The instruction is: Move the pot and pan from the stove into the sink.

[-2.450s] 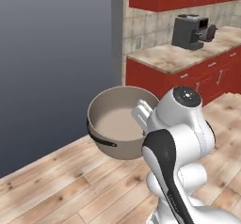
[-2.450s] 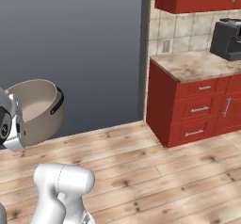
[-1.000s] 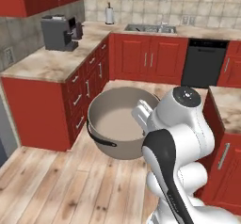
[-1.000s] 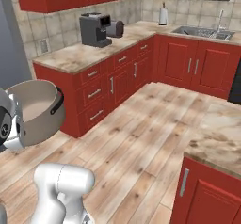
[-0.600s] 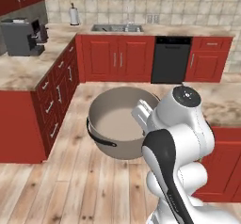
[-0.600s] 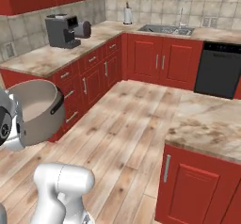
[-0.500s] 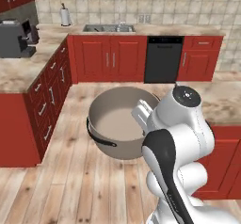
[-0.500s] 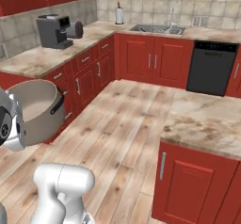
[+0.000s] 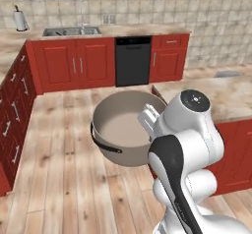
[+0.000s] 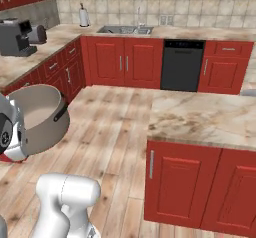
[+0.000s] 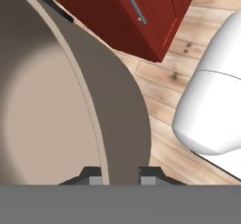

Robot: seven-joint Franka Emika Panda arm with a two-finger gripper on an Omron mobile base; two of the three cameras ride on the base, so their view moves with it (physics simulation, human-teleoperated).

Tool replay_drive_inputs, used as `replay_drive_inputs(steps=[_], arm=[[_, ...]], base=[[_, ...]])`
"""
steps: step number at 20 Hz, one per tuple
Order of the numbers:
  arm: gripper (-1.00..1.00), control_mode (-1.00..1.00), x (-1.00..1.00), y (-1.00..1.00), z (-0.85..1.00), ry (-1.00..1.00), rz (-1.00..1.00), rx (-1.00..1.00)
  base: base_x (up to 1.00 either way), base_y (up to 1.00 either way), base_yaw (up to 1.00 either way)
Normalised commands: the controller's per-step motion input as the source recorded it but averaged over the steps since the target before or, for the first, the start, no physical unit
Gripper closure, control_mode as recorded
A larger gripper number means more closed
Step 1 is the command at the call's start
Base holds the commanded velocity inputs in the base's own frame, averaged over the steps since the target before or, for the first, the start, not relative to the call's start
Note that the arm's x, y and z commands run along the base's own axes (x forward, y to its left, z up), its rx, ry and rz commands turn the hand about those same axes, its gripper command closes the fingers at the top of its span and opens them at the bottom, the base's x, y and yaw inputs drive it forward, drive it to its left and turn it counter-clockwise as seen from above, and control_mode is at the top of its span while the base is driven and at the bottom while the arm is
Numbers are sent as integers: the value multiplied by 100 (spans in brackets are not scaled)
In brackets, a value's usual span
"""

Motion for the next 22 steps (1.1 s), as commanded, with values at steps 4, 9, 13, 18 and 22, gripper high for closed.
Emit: replay_drive_inputs(steps=[4, 9, 13, 18, 22], arm=[[100, 100, 0, 0, 0, 0, 0, 0], [100, 100, 0, 0, 0, 0, 0, 0], [100, 100, 0, 0, 0, 0, 0, 0], [100, 100, 0, 0, 0, 0, 0, 0], [100, 100, 0, 0, 0, 0, 0, 0]], base=[[0, -5, -34], [0, -3, -8], [0, 0, 0], [-4, 28, 0], [-5, 69, 0]])
